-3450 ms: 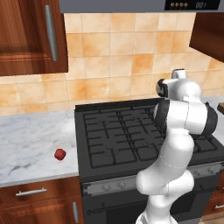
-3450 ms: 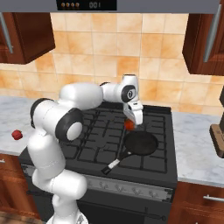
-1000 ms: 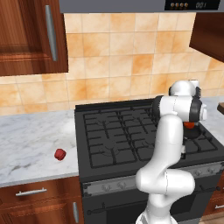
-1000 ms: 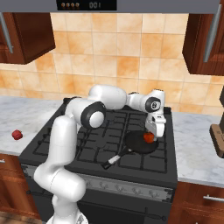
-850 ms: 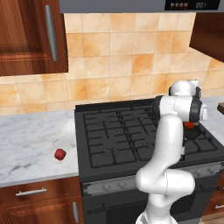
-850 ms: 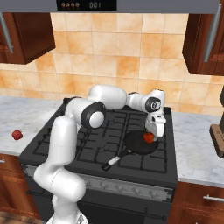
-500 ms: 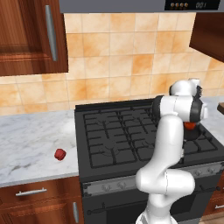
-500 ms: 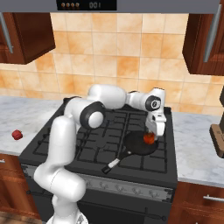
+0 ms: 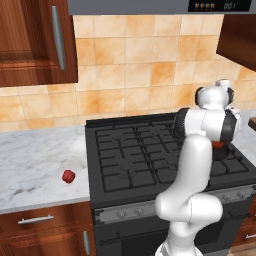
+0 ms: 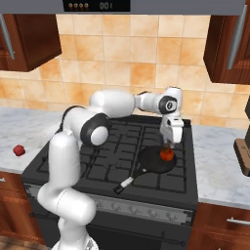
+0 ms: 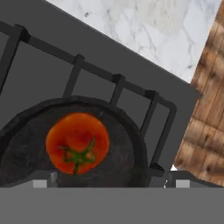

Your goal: Put the tomato and bell pepper in the pan. Then turn on the front right burner and set the heat to medium.

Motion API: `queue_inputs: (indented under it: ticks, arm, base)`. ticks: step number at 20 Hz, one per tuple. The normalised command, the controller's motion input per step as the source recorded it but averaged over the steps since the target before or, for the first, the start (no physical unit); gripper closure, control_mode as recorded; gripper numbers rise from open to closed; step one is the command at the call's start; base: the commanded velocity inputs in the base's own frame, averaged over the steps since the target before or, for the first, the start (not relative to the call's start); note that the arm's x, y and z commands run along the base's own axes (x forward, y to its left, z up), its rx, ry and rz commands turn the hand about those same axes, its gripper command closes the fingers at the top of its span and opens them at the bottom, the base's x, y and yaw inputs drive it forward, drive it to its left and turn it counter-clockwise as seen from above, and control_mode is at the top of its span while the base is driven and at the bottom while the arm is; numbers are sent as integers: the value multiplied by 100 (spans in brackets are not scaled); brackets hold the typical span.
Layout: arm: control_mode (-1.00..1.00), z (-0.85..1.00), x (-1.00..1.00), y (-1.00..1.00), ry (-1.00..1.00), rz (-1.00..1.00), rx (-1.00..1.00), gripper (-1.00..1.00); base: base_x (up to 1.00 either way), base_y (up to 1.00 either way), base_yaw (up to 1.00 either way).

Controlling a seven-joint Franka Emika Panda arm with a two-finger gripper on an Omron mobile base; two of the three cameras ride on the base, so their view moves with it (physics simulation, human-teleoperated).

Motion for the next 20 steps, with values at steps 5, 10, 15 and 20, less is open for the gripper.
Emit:
queue_inputs:
  ticks: [5,10,15,20]
  arm:
    - [-100,43,-13,100,-5,4,-12,-100]
    - [-100,19,-38,93,-11,10,0,-100]
    - [-100,55,-54,99,-9,32,-2,-100]
    - [-100,15,-51,91,-17,35,0,-100]
  base:
    - [0,0,0]
    - [0,0,0]
    - [0,0,0]
    - [0,0,0]
